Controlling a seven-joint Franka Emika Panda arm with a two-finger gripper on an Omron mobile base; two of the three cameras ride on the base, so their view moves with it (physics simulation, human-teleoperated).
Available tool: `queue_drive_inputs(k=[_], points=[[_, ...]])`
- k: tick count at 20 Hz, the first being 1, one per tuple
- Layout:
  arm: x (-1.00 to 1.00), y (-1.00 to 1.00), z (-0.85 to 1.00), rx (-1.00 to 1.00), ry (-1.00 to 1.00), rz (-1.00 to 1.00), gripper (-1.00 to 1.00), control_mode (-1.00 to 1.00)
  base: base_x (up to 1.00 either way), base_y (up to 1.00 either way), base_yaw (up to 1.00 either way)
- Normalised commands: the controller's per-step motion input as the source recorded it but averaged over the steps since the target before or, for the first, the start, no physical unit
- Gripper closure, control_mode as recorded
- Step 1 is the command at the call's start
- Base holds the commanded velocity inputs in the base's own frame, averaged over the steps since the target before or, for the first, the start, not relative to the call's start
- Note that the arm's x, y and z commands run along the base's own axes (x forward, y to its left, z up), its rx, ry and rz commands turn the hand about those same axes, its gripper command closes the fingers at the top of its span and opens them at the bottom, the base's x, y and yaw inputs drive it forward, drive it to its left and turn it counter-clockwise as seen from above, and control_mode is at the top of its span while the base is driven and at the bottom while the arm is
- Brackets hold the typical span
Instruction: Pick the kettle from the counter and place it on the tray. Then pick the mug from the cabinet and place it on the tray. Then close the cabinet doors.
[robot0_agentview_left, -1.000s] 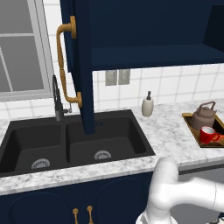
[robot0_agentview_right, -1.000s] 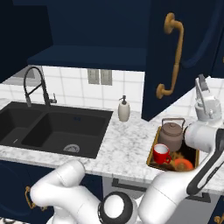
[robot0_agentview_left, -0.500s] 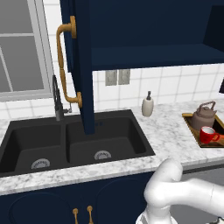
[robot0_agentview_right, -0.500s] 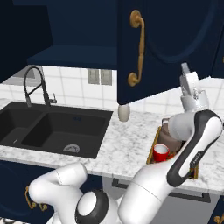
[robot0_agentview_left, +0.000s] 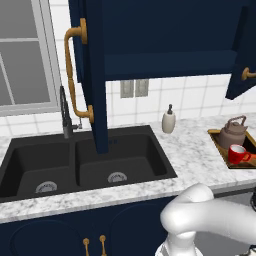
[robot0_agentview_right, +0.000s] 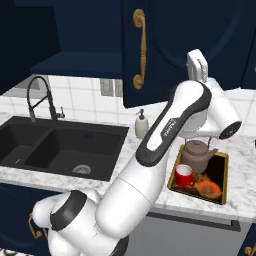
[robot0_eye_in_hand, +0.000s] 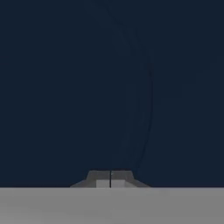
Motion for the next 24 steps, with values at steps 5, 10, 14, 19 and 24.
queue_drive_inputs(k=[5, 10, 14, 19, 24], points=[[1.0, 0.98, -0.3, -0.03, 0.42, 0.0, 1.0, -1.0, 0.0, 0.0, 0.0], [1.0, 1.0, -0.53, 0.0, 0.24, -0.03, 1.0, -1.0, 0.0, 0.0, 0.0], [0.95, 1.0, -0.89, 0.0, 0.14, -0.06, 1.0, -1.0, 0.0, 0.0, 0.0], [0.97, 1.0, -0.69, 0.0, 0.05, -0.1, 1.0, -1.0, 0.0, 0.0, 0.0], [1.0, 1.0, -0.2, 0.01, 0.0, -0.12, 1.0, -1.0, 0.0, 0.0, 0.0]])
